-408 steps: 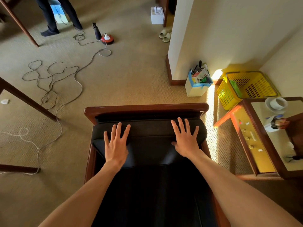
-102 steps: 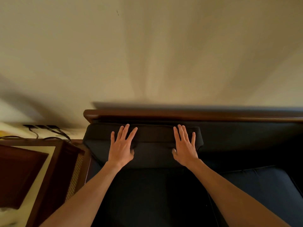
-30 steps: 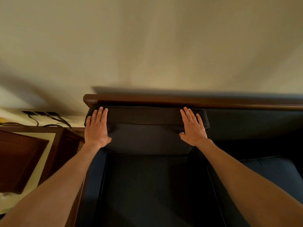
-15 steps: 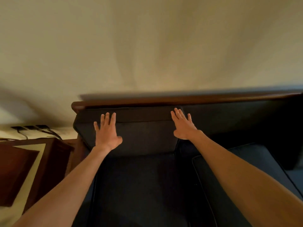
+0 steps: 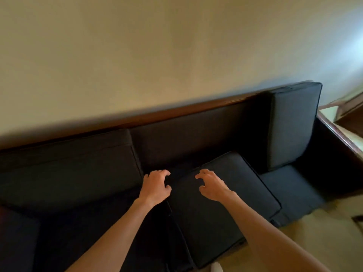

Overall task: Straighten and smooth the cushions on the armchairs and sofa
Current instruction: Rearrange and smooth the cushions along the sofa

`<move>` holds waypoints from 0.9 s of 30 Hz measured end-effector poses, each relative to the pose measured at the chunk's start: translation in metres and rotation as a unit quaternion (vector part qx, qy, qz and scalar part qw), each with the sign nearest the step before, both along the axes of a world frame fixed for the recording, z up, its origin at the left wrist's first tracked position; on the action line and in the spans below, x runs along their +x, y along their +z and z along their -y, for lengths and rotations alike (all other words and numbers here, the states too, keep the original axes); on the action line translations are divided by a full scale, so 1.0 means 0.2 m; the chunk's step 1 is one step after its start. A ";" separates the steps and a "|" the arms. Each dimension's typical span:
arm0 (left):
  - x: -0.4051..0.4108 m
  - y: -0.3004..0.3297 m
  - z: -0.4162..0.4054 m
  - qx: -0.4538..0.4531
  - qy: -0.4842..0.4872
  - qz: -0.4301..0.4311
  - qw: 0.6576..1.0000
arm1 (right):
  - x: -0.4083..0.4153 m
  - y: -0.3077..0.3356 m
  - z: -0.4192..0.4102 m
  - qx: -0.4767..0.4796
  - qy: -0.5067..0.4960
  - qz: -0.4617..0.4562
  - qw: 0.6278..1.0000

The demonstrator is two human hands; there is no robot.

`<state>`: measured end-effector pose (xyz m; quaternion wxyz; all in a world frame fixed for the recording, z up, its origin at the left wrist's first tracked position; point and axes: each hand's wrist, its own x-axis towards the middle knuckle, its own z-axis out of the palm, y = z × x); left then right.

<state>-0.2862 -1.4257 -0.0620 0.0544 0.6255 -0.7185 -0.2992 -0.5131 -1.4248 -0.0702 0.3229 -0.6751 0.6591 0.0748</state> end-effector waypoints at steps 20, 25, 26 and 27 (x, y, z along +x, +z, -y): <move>-1.51 -1.06 -0.80 0.091 -0.183 0.177 0.963 | -1.26 -1.15 -0.73 0.165 -0.706 0.349 0.595; -1.47 -1.15 -0.82 0.069 -0.196 0.176 0.962 | -1.27 -1.25 -0.67 0.167 -0.724 0.383 0.549; -1.46 -1.14 -0.83 0.068 -0.196 0.172 0.963 | -1.27 -1.24 -0.67 0.176 -0.721 0.385 0.549; -1.46 -1.13 -0.84 0.069 -0.193 0.168 0.964 | -1.28 -1.23 -0.68 0.186 -0.718 0.379 0.554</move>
